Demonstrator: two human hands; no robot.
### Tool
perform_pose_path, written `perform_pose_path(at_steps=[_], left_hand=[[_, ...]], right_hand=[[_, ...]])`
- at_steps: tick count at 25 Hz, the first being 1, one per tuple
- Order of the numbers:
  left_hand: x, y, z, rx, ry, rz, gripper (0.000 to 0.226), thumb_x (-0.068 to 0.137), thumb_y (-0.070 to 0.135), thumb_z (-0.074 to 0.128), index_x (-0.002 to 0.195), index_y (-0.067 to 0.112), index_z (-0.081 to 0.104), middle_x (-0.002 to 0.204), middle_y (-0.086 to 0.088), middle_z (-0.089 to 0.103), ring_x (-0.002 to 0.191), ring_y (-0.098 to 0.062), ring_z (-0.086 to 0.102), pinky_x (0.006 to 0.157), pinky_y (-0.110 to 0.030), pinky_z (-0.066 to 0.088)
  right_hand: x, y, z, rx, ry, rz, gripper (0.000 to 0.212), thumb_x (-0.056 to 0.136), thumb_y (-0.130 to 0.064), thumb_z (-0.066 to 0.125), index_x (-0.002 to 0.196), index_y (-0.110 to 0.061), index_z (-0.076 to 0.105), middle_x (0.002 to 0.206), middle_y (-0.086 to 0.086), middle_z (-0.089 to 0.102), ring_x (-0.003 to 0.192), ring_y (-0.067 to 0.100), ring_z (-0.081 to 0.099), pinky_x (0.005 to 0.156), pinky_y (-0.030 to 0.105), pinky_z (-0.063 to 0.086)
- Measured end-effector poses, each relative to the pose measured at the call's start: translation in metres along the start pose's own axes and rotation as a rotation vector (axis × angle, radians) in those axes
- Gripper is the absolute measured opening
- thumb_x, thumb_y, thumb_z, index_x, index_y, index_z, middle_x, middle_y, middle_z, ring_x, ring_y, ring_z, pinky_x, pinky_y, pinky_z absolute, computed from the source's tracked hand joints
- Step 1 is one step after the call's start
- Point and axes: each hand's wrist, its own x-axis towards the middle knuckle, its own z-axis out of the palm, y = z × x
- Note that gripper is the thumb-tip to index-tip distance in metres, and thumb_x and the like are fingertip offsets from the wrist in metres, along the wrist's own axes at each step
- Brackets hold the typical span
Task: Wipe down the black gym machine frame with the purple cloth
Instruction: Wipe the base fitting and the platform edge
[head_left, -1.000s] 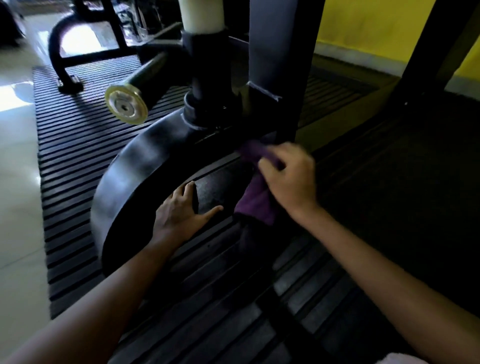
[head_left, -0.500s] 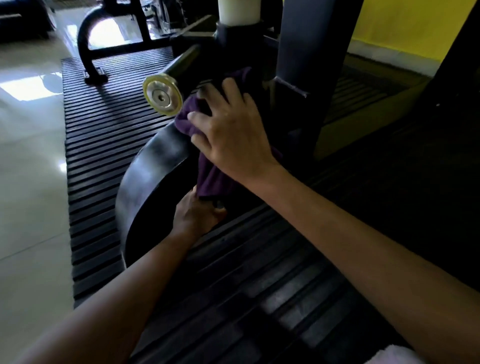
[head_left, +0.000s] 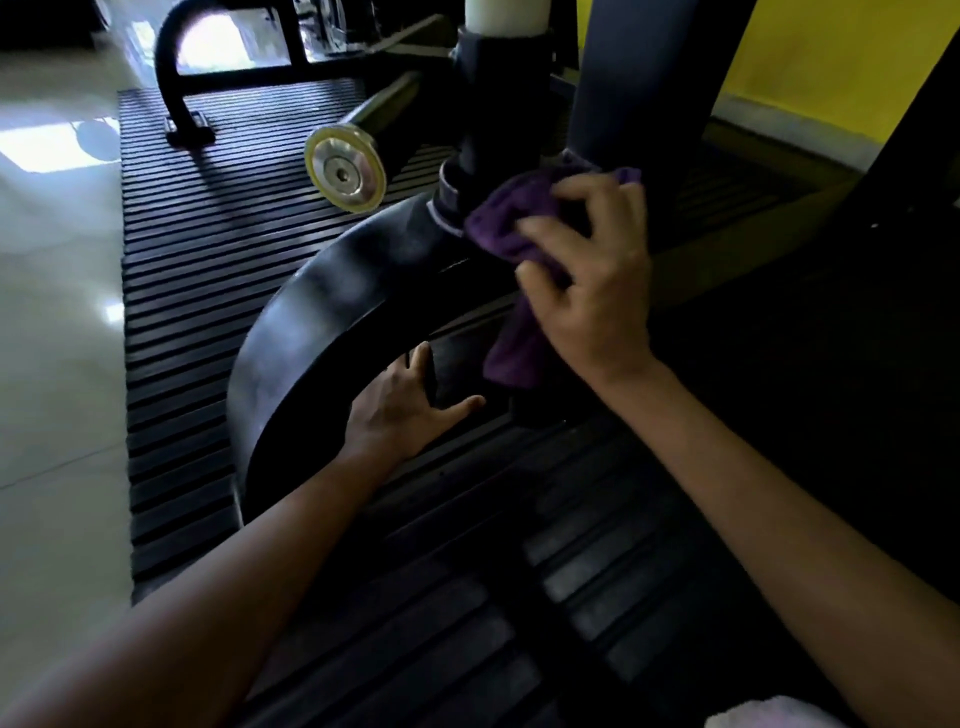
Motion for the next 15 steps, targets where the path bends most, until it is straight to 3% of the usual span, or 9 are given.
perform_pose_path(at_steps=[3,5,7,11,13,15], left_hand=[[-0.001,0.002,-0.001,-0.005,-0.039,0.0,0.078,0.074,0.06,0.056,0.138,0.019,0.038,0.139,-0.007,0.045,0.126,-0.028,0.043,0.094,-0.039,0.036],[-0.001,-0.001,0.0,0.004,-0.014,0.002,0.079,0.075,0.068,0.054,0.137,0.021,0.039,0.14,-0.005,0.045,0.127,-0.026,0.043,0.096,-0.04,0.035],[-0.002,-0.003,0.003,0.01,0.012,0.003,0.086,0.071,0.079,0.047,0.135,0.022,0.04,0.138,-0.002,0.047,0.126,-0.023,0.044,0.095,-0.04,0.037],[-0.002,-0.002,0.003,-0.011,0.031,0.026,0.088,0.072,0.081,0.046,0.136,0.021,0.039,0.138,-0.001,0.048,0.126,-0.02,0.044,0.091,-0.036,0.039],[-0.001,-0.003,0.003,-0.009,0.037,0.025,0.087,0.073,0.08,0.048,0.136,0.021,0.039,0.138,-0.001,0.048,0.126,-0.02,0.045,0.089,-0.035,0.039],[-0.001,-0.004,0.005,0.003,0.043,0.023,0.086,0.073,0.08,0.048,0.135,0.021,0.04,0.136,-0.002,0.049,0.124,-0.021,0.046,0.087,-0.035,0.039]], right_hand=[[0.003,-0.016,0.007,0.014,-0.1,-0.175,0.024,0.075,-0.019,0.062,0.092,-0.004,0.072,0.103,0.021,0.063,0.093,0.029,0.04,0.074,0.039,0.043],[0.006,-0.004,0.002,-0.016,-0.127,-0.183,0.025,0.076,-0.019,0.062,0.093,-0.004,0.072,0.102,0.021,0.063,0.093,0.026,0.037,0.072,0.038,0.044],[0.002,0.022,-0.011,-0.061,-0.137,-0.102,0.023,0.08,-0.017,0.059,0.095,-0.003,0.071,0.101,0.021,0.062,0.092,0.026,0.038,0.074,0.038,0.041],[0.024,0.06,-0.031,-0.265,-0.213,0.198,0.036,0.086,-0.023,0.043,0.105,-0.004,0.068,0.112,0.02,0.057,0.104,0.036,0.048,0.078,0.034,0.037],[0.037,0.048,-0.022,-0.384,-0.277,0.204,0.036,0.09,-0.023,0.041,0.108,-0.004,0.065,0.117,0.016,0.053,0.111,0.036,0.045,0.078,0.036,0.039],[0.035,0.034,-0.022,-0.367,-0.268,0.212,0.031,0.093,-0.021,0.043,0.11,-0.005,0.064,0.12,0.013,0.05,0.113,0.031,0.043,0.075,0.029,0.036]])
